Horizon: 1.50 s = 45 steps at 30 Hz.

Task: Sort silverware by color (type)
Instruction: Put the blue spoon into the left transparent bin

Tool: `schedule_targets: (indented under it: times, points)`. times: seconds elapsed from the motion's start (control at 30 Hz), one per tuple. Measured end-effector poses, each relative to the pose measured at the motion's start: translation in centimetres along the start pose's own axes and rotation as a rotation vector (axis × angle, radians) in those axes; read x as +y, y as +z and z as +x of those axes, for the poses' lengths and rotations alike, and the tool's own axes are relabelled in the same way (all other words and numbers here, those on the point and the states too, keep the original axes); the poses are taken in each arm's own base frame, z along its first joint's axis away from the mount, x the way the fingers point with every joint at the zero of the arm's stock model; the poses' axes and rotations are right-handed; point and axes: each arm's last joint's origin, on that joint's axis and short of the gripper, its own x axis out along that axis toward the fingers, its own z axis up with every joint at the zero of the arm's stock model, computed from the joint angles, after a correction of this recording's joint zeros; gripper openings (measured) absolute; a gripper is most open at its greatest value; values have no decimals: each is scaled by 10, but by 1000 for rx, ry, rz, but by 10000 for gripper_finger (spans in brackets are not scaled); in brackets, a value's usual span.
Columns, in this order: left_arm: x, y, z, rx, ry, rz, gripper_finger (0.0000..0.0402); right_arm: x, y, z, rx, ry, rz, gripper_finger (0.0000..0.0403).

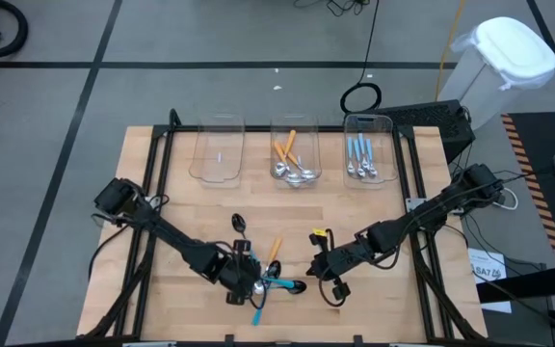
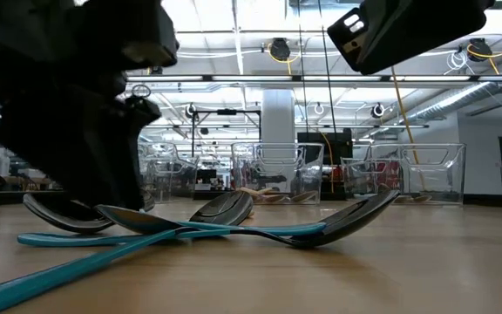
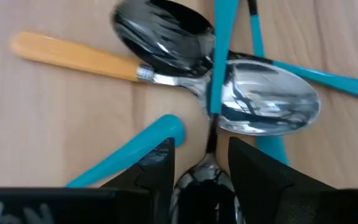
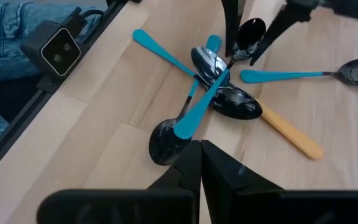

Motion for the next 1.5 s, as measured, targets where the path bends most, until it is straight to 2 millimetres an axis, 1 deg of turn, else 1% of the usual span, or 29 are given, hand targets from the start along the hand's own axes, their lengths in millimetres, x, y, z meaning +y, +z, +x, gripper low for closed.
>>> schedule_targets:
  times: [0.1, 0.23, 0.37, 0.47, 0.67, 0.83, 0.9, 1.0, 1.23, 1.37, 1.5]
  points:
    - [3, -4, 6, -18, -31, 1, 149, 0, -1, 0, 6, -1, 8, 4]
    - [6, -6, 8, -20, -31, 9, 149, 0, -1, 0, 6, -1, 11, 4]
    - [8, -1, 8, -54, -39, 5, 147, 0, -1, 0, 6, -1, 11, 4]
    - [9, 1, 12, -77, -46, 15, 133, 0, -1, 0, 6, -1, 20, 4]
    - [10, -1, 17, -48, -48, 17, 96, 0, -2, 0, 18, -2, 25, 4]
    - [11, -1, 23, -47, -49, 1, 82, 0, -2, 0, 23, -2, 25, 4]
    - [13, -2, 30, -35, -41, -2, 78, 0, -2, 0, 23, -2, 25, 4]
    - [14, -2, 31, -30, -44, 10, 67, 0, -2, 0, 24, -2, 25, 4]
    - [14, -2, 31, -23, -42, 31, 12, 0, -3, 0, 28, -3, 24, 4]
    - [14, -2, 31, -22, -42, 33, 9, 0, -3, 0, 30, -3, 24, 4]
    - [14, 0, 27, -34, -44, 35, 9, 0, -3, 0, 33, -3, 21, 4]
